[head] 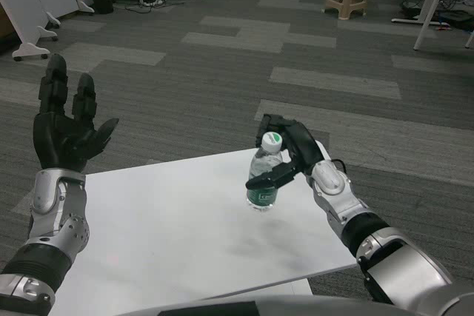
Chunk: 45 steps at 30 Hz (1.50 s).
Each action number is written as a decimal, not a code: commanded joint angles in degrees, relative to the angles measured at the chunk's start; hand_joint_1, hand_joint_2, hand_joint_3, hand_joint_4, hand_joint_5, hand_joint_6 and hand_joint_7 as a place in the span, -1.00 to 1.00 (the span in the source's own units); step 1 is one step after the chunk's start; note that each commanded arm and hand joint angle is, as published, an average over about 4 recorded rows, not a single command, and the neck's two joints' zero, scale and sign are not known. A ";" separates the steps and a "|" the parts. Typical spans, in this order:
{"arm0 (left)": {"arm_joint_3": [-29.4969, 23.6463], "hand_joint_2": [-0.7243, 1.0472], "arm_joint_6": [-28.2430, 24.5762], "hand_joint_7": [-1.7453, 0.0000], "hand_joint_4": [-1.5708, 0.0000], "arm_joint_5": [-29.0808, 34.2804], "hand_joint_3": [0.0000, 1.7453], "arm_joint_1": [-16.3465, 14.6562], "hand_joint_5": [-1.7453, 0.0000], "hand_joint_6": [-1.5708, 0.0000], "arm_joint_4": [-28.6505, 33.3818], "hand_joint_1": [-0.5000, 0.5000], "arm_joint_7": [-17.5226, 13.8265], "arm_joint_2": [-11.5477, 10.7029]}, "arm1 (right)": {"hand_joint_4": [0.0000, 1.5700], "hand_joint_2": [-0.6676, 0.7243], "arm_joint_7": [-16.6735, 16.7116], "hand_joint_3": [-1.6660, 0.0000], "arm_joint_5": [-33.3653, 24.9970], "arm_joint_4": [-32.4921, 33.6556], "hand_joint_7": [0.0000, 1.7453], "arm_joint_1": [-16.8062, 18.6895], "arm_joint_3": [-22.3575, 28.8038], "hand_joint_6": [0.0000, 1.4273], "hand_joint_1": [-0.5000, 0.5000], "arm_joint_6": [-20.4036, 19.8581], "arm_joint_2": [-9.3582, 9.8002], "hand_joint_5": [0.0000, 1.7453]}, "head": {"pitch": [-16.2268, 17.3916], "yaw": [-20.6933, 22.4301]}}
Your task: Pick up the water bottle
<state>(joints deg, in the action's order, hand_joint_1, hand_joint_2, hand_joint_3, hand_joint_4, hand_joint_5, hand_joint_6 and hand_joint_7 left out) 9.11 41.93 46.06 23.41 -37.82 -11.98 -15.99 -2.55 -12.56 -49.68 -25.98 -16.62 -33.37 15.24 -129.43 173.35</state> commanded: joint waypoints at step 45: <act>1.35 0.38 -10.43 1.00 1.00 -0.62 -0.70 -1.70 1.00 1.00 2.70 -1.00 -5.47 -2.64 | 0.49 -0.27 0.26 0.52 -0.80 8.46 0.92 -5.05 2.61 0.08 0.56 -1.70 1.02 1.00 | 0.18 0.01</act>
<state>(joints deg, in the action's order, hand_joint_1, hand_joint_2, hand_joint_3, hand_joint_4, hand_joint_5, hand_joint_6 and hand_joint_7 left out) 10.65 32.47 45.63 22.44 -35.97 -17.14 -17.70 -2.61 -12.64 -42.46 -29.08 -15.27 -33.79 15.86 -129.29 173.26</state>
